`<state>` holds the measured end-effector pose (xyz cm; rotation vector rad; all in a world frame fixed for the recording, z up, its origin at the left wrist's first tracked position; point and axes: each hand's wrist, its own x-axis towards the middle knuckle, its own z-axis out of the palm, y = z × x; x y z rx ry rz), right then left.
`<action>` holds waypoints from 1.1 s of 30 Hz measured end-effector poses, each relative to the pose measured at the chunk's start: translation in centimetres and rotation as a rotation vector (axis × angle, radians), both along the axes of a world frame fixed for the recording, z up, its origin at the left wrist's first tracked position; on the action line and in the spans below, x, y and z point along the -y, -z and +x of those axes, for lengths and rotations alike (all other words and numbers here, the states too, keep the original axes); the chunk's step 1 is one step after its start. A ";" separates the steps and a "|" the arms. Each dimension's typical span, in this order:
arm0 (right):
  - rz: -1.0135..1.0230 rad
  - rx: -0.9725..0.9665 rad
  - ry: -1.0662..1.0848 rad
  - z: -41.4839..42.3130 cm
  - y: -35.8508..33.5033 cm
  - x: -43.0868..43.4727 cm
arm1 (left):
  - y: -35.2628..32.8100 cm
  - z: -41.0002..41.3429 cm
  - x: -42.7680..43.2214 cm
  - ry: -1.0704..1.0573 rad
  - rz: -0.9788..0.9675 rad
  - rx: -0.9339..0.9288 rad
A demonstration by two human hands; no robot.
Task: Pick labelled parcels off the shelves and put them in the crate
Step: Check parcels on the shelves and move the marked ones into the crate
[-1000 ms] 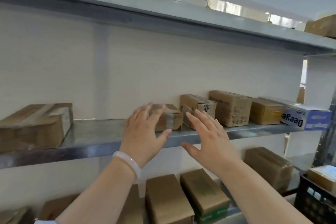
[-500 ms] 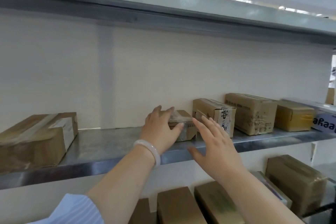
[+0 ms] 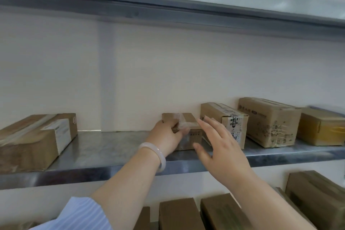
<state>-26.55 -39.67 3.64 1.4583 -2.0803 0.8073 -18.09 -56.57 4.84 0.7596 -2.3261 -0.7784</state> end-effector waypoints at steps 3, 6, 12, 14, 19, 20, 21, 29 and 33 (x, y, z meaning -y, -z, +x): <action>-0.042 0.024 -0.058 -0.3 -0.3 0.3 | 0.3 0.6 -0.5 0.015 -0.055 -0.134; -0.121 0.036 -0.120 -0.3 -0.8 0.5 | 0.0 1.7 -0.8 -0.004 -0.120 -0.249; -0.243 0.276 -0.272 0.3 -1.8 2.2 | 0.3 4.4 -0.9 0.008 -0.283 -0.405; -0.281 0.509 -0.318 0.4 -2.2 3.1 | 0.3 5.1 -1.0 0.012 -0.303 -0.454; -0.279 0.975 -0.526 0.7 -2.4 5.0 | 0.2 6.2 -1.3 -0.004 -0.358 -0.472; -0.282 0.992 -0.552 0.8 -2.2 5.1 | 0.3 6.3 -1.4 -0.006 -0.351 -0.476; -0.299 0.991 -0.567 0.9 -2.0 5.2 | 0.3 6.5 -1.5 -0.012 -0.336 -0.481; -0.375 0.483 -0.468 2.7 -1.7 4.6 | -0.7 8.0 -3.0 -0.067 -0.047 -0.535; -0.372 0.385 -0.491 3.7 -1.2 4.3 | -1.4 7.8 -3.9 0.018 0.174 -0.636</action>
